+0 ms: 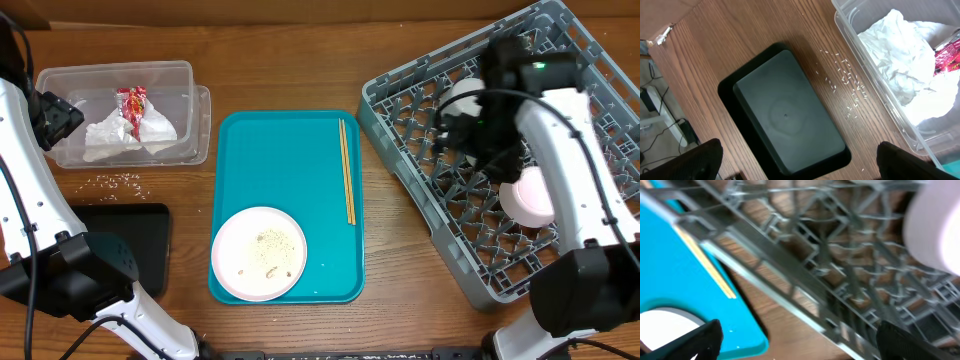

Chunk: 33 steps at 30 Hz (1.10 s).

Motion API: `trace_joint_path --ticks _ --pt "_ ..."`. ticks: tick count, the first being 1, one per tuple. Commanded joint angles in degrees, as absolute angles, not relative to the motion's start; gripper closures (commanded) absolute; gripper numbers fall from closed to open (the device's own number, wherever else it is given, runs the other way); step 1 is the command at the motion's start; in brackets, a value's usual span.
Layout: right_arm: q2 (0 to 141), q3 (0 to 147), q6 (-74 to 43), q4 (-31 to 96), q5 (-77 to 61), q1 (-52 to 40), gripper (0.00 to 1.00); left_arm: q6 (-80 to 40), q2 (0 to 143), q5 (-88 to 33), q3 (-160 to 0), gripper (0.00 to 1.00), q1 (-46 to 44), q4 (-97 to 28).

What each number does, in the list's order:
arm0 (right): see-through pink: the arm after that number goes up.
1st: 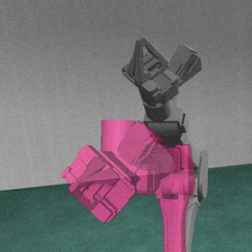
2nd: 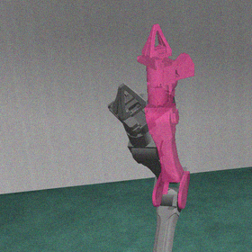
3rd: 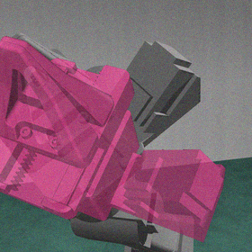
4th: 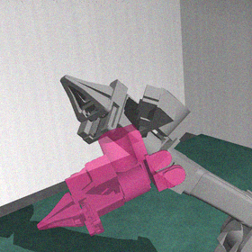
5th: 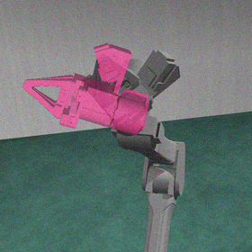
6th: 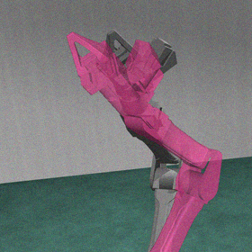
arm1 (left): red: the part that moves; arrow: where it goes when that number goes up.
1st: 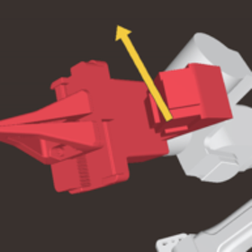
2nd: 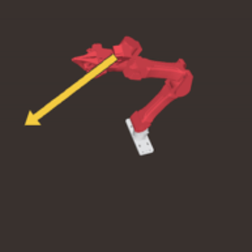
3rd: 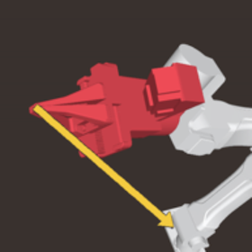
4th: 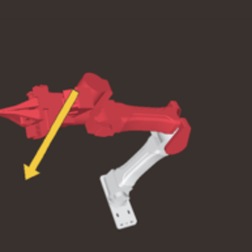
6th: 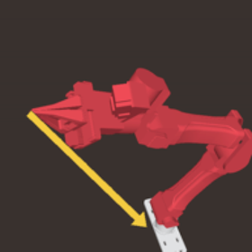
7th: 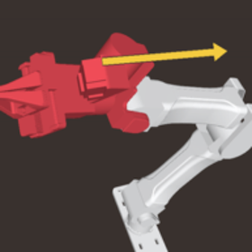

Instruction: Sort waste into correct bins and load items into the dishwasher

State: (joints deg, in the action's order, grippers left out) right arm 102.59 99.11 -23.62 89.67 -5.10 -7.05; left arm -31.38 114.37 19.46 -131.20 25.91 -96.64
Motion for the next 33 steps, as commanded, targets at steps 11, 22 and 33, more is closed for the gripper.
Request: trace_joint_path --ticks 11,22,33 --pt "100.92 97.95 -17.63 84.23 -4.54 -15.33 0.02 -30.87 114.76 19.44 -130.74 0.0 25.71 -96.66" --pt "103.94 87.68 -7.6 71.09 9.41 -21.61 0.0 -30.87 114.76 19.44 -130.74 0.0 25.69 -96.66" --pt "105.41 85.43 3.66 69.65 -5.32 -21.32 0.21 -30.87 114.76 19.44 -130.74 0.0 25.71 -96.66"
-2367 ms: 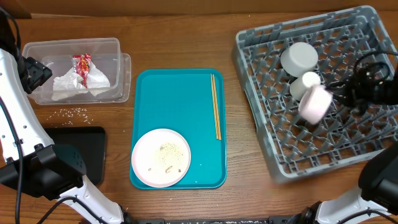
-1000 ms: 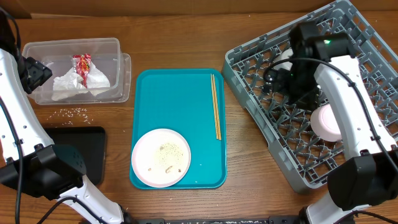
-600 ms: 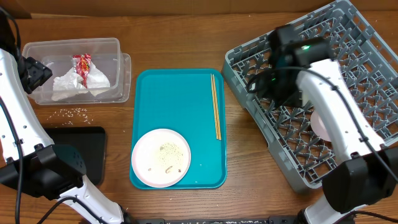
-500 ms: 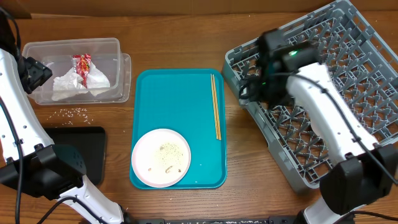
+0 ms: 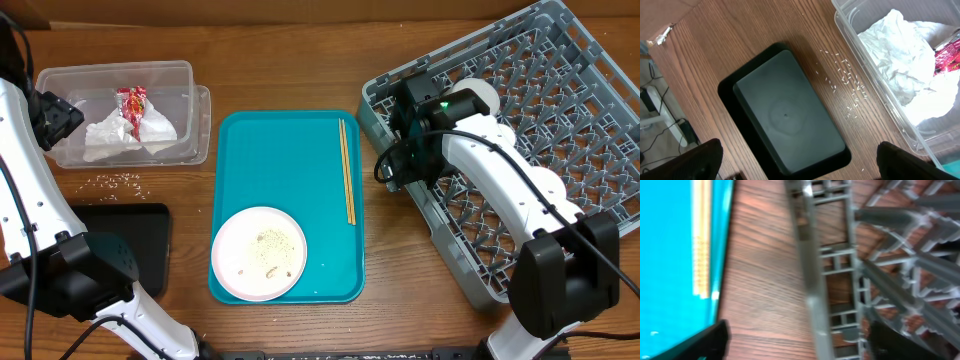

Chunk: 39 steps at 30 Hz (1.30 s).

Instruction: Sort waste into correct bins and load items into the dishwasher

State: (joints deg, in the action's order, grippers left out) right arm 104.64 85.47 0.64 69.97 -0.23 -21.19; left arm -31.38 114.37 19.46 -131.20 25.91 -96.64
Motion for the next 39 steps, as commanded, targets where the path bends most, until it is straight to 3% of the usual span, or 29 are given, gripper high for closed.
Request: trace_joint_path --ticks 1,8,19,27,31,39 --pt "105.86 85.43 3.44 69.58 -5.23 -21.32 0.25 -30.87 114.76 19.44 -130.74 0.0 25.69 -96.66" --pt "110.28 85.43 3.36 67.94 -5.04 -21.3 0.31 -30.87 114.76 19.44 -130.74 0.0 25.69 -96.66" --pt "111.94 85.73 -9.69 59.9 -3.53 -21.3 0.69 -30.87 114.76 19.44 -130.74 0.0 25.69 -96.66" --pt "111.94 85.73 -21.74 51.57 -3.53 -21.3 0.83 -30.87 114.76 19.44 -130.74 0.0 25.69 -96.66" --pt "111.94 85.73 -27.24 47.07 -2.44 -21.3 0.84 -30.87 114.76 19.44 -130.74 0.0 25.71 -96.66" --pt "111.94 86.15 -34.85 40.53 3.01 -21.21 0.74 -30.87 114.76 19.44 -130.74 0.0 25.71 -96.66"
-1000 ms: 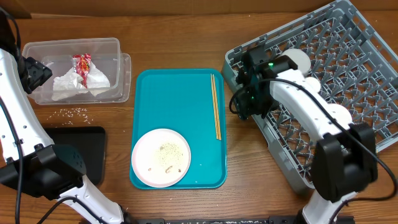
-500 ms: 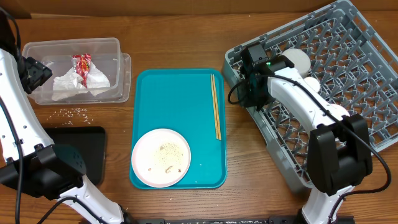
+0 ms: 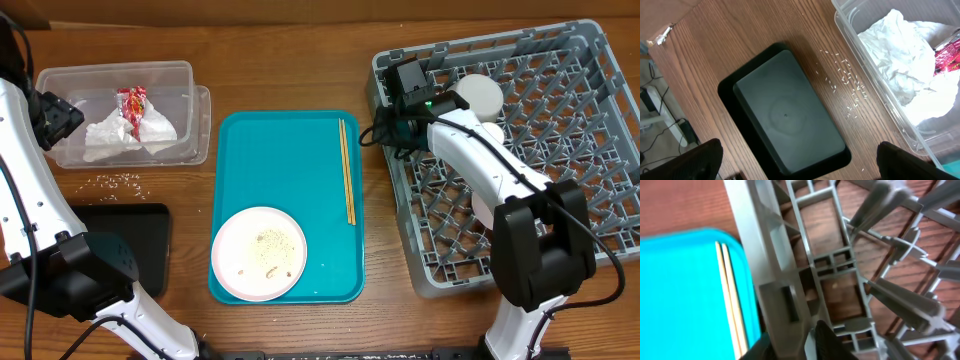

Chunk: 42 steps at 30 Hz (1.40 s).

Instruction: Sort waste into correct bins and load items into the dishwasher

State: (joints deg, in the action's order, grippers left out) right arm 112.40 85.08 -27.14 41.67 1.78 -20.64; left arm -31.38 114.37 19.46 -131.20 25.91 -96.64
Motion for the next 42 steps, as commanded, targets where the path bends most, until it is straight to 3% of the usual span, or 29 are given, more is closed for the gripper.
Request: trace_joint_path --ticks 1,10,18,20,25,32,37,42 --pt "111.94 86.37 -35.11 40.71 4.1 -21.17 0.74 -30.87 114.76 19.44 -130.74 0.0 25.71 -96.66" --pt "111.9 89.97 -35.05 44.27 9.41 -19.46 0.65 -30.87 114.76 19.44 -130.74 0.0 25.69 -96.66" --pt "111.87 102.15 -29.87 54.43 11.86 -16.53 0.61 -30.87 114.76 19.44 -130.74 0.0 25.69 -96.66" --pt "111.87 107.2 -25.61 58.76 9.56 -16.43 0.6 -30.87 114.76 19.44 -130.74 0.0 25.69 -96.66" --pt "111.87 118.37 -16.97 69.32 3.05 -16.73 0.46 -30.87 114.76 19.44 -130.74 0.0 25.69 -96.66" --pt "112.33 119.59 -8.21 75.05 -12.25 -19.77 0.45 -30.87 114.76 19.44 -130.74 0.0 25.69 -96.66" --pt "113.84 117.95 -10.74 74.17 -11.05 -26.06 0.44 -30.87 114.76 19.44 -130.74 0.0 25.69 -96.66" --pt "116.81 116.16 -21.91 71.0 -2.74 -31.09 0.27 -30.87 114.76 19.44 -130.74 0.0 25.71 -96.66"
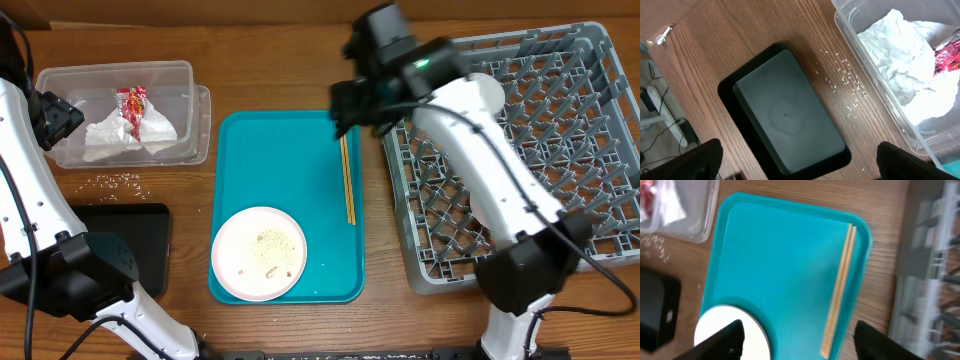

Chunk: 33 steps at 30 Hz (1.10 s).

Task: Sort waste into correct bins and load items into the dishwasher
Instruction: 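Move the right gripper back toward the chopsticks on the tray, then lower the right gripper onto the wooden chopsticks and grasp them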

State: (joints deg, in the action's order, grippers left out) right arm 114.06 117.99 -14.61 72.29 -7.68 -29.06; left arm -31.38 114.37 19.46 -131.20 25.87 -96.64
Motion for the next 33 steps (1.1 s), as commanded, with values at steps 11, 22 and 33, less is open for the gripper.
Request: trace_joint_path --ticks 11,22,33 --pt "119.72 115.7 -29.23 68.16 -0.73 -35.68 0.19 -30.87 114.76 19.44 -130.74 0.0 25.69 -96.66" --pt "119.72 115.7 -29.23 69.87 -0.71 -35.73 0.0 -30.87 114.76 19.44 -130.74 0.0 25.69 -96.66" --pt "119.72 115.7 -29.21 71.33 -1.08 -35.48 0.0 -30.87 114.76 19.44 -130.74 0.0 25.69 -96.66"
